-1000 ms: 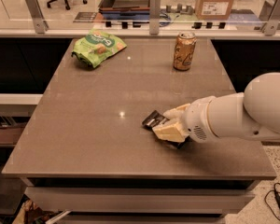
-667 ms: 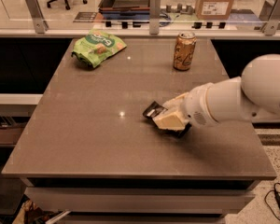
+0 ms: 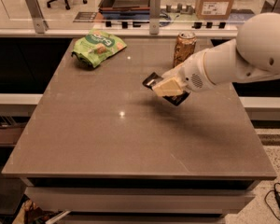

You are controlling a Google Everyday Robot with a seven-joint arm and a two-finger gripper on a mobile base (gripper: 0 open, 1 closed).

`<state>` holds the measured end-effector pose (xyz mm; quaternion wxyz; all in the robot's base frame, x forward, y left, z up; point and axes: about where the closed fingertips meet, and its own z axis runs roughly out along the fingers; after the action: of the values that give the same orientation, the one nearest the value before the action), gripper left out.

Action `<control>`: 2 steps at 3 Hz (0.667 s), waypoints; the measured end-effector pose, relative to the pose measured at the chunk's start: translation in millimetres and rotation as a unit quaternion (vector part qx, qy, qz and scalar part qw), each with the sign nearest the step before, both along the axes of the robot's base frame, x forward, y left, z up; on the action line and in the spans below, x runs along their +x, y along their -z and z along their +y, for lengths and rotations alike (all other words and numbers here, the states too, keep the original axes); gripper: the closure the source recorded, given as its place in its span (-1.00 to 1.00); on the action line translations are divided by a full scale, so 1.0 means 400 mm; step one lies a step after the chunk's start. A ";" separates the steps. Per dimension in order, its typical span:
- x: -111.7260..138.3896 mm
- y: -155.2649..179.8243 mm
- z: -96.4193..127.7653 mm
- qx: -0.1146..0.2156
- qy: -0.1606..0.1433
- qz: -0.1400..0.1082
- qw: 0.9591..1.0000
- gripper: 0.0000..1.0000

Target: Move rxbar chocolate near green rice chip bag

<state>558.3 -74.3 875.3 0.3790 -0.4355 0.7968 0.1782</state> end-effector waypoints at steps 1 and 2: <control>0.073 -0.044 0.027 -0.023 0.026 -0.025 0.999 1.00; 0.149 -0.085 0.085 -0.062 0.050 -0.049 0.996 1.00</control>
Offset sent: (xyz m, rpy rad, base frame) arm 0.1108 0.0497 0.0417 -0.3152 -0.1454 -0.2241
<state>617.7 -40.2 909.1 0.3986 -0.4257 0.8076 0.0873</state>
